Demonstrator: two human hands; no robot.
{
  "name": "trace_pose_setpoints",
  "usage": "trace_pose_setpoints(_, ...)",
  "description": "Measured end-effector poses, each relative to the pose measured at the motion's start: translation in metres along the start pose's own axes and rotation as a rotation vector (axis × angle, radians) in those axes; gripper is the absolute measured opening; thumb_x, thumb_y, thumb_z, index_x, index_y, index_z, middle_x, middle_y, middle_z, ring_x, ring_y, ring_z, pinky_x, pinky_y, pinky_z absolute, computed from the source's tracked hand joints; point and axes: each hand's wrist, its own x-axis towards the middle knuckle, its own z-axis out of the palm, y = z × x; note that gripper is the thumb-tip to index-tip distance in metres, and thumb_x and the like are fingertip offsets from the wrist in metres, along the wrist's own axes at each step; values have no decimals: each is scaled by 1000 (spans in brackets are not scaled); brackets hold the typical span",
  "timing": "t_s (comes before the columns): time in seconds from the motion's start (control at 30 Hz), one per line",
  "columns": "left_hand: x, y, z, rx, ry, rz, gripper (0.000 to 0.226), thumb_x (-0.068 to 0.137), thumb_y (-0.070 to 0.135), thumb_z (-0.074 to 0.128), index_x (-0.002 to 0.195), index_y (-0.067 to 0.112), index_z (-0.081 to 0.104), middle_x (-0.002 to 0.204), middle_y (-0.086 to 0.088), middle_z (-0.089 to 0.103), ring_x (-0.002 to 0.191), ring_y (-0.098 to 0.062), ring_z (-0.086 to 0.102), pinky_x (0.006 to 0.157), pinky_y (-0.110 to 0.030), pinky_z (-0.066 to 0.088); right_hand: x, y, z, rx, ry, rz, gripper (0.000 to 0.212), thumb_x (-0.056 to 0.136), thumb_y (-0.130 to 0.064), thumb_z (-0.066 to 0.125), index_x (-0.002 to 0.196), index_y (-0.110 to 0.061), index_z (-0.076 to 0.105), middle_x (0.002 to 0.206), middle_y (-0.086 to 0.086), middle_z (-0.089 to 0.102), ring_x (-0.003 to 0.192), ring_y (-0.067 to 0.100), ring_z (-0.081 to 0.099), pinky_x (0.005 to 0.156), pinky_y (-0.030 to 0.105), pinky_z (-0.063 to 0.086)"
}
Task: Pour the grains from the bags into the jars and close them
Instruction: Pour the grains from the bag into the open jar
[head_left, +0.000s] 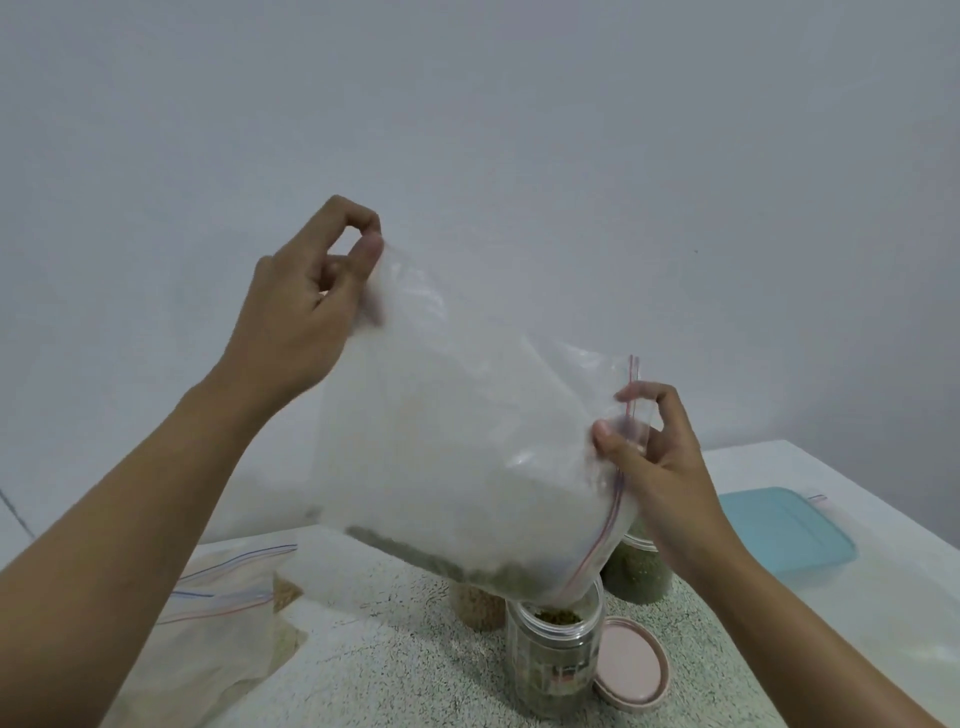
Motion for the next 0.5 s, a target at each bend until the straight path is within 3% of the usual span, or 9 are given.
trace_pose_setpoints(0.1, -4, -4, 3, 143, 55, 105, 19, 110, 36, 39, 108, 21, 50, 54, 1, 48, 46, -23, 40, 47, -22, 33, 0, 3, 7, -138, -1, -146, 17, 103, -13, 55, 108, -28, 48, 79, -2, 64, 59, 14, 55, 50, 23, 45)
trace_pose_setpoints(0.2, 1, -3, 6, 177, 104, 158, 21, 110, 32, 40, 107, 14, 51, 61, -10, 42, 45, -25, 31, 44, -22, 22, 2, 1, 11, -140, 46, -224, 18, 106, -10, 50, 104, -26, 44, 77, 8, 57, 47, 13, 45, 41, 22, 36)
trace_pose_setpoints(0.37, 16, 8, 7, 70, 109, 135, 11, 109, 35, 45, 103, 26, 48, 56, -14, 37, 43, -30, 30, 43, -36, 26, 2, -3, 13, -219, 94, -315, 23, 105, -6, 51, 101, -27, 43, 80, 13, 55, 44, 4, 39, 40, 18, 31)
trace_pose_setpoints(0.5, 26, 19, 9, 32, 55, 107, 16, 108, 37, 47, 103, 23, 51, 53, -15, 38, 46, -37, 38, 46, -30, 33, 2, 3, 11, -273, 113, -334, 24, 104, -5, 52, 99, -27, 43, 80, 11, 56, 46, 3, 39, 44, 15, 30)
